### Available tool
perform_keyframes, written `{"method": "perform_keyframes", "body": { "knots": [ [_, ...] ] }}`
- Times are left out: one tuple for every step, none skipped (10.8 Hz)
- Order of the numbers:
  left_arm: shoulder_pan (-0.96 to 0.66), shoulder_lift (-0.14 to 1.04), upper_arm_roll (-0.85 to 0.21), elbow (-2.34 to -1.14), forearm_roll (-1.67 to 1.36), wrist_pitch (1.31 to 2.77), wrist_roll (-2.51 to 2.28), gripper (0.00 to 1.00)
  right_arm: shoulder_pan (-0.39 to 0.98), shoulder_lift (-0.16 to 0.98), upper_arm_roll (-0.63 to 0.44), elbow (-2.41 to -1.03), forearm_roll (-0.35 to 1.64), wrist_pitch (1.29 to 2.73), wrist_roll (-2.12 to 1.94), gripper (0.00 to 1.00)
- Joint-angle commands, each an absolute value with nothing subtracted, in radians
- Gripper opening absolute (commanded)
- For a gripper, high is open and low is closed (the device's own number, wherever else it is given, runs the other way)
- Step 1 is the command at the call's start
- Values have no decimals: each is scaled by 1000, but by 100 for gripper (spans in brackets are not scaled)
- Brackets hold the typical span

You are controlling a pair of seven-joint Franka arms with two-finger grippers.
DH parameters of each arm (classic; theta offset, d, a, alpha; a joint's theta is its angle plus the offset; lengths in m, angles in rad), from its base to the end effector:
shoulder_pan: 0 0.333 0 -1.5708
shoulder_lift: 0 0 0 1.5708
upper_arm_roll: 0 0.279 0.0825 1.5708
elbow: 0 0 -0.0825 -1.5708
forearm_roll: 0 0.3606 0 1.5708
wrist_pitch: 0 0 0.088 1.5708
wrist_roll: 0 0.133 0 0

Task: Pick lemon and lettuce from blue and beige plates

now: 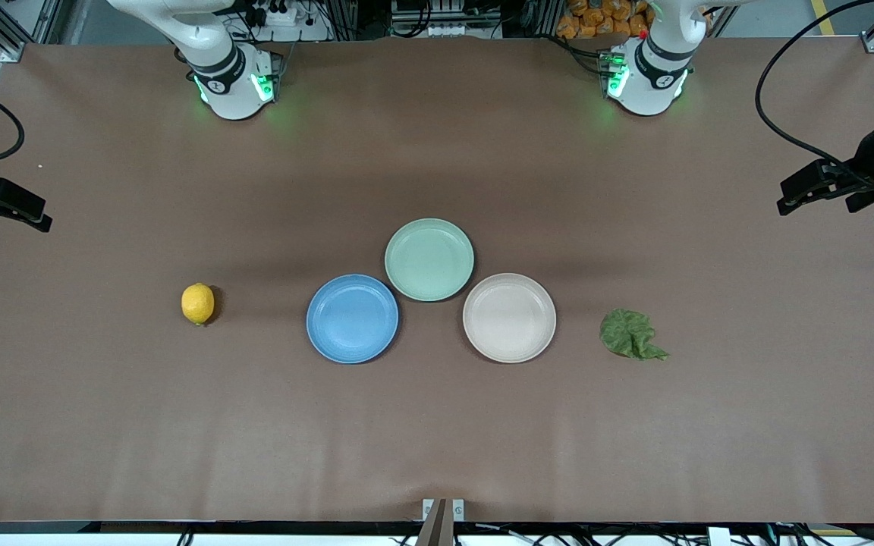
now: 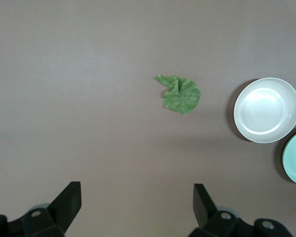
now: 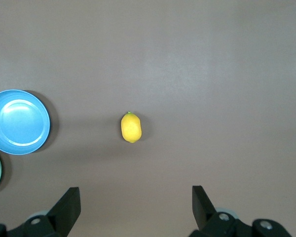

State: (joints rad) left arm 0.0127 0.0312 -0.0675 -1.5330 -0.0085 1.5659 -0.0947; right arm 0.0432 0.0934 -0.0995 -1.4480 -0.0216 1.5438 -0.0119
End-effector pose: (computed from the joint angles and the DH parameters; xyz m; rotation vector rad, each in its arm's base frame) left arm 0.5386 -0.0302 0.5614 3.1303 0.0624 0.0015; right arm 0.5535 -0.0317 0.5637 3.1099 -0.0693 0.0028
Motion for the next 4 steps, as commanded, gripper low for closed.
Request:
{"method": "perform_keyframes", "body": {
  "knots": [
    [18,29,-67,-1523,0,1563,-60,100,52,114,-107,-1414,-23,1522,-5,100],
    [18,31,-67,-1522,-2,1563,-60,100,49,114,-107,-1414,-23,1520,-5,100],
    [17,31,-66,-1522,2,1563,-60,100,41,114,-107,-1413,-21,1528,-5,100],
    [18,31,-66,-1522,2,1563,-60,100,40,114,-107,-1411,-21,1529,-3,100]
  ]
}}
